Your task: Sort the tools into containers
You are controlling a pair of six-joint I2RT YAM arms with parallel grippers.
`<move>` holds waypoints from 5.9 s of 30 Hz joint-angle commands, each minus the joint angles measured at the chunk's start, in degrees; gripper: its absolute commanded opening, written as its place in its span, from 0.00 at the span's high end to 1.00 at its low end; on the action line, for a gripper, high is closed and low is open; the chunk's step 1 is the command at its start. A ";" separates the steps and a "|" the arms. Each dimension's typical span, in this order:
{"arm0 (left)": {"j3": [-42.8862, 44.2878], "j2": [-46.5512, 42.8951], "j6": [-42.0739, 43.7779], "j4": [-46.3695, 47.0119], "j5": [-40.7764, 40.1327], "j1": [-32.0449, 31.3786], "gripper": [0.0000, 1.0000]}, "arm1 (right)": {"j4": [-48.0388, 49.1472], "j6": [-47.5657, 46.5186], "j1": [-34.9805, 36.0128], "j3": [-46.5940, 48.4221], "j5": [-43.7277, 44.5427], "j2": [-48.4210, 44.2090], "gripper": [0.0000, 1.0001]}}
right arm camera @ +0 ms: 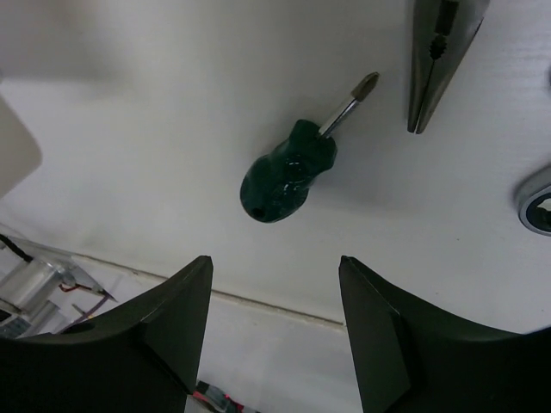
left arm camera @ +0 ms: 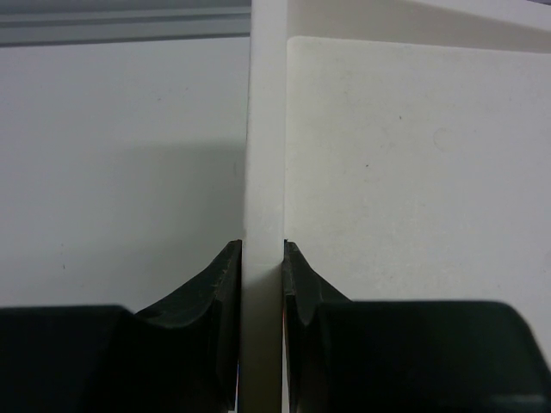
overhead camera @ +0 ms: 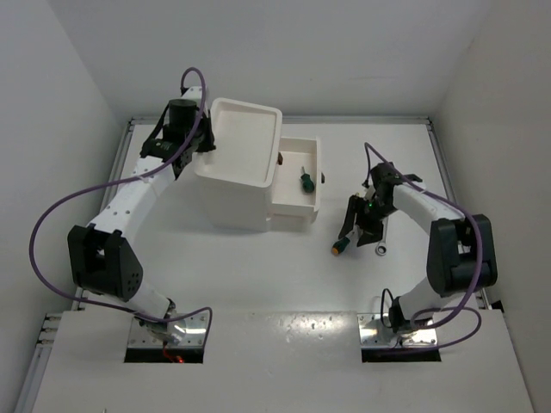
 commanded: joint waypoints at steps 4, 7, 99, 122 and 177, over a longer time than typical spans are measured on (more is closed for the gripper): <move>-5.27 3.17 -4.57 -6.12 1.48 0.14 1.00 | 1.46 2.19 -0.35 -0.91 -1.25 2.55 0.39; -6.41 3.16 -4.57 -5.59 1.48 0.14 1.00 | 1.99 2.19 -0.35 1.02 -1.25 5.27 0.39; -4.39 6.85 -5.71 -3.39 4.99 2.33 1.00 | 15.79 -4.93 -2.29 24.41 -8.29 10.11 1.00; -4.92 6.85 -8.00 -2.87 3.50 1.81 1.00 | 23.25 1.92 8.96 34.16 -17.24 26.37 1.00; 1.50 10.10 -0.44 -5.24 7.00 2.86 1.00 | 47.93 -24.96 6.77 27.58 -34.82 18.56 0.63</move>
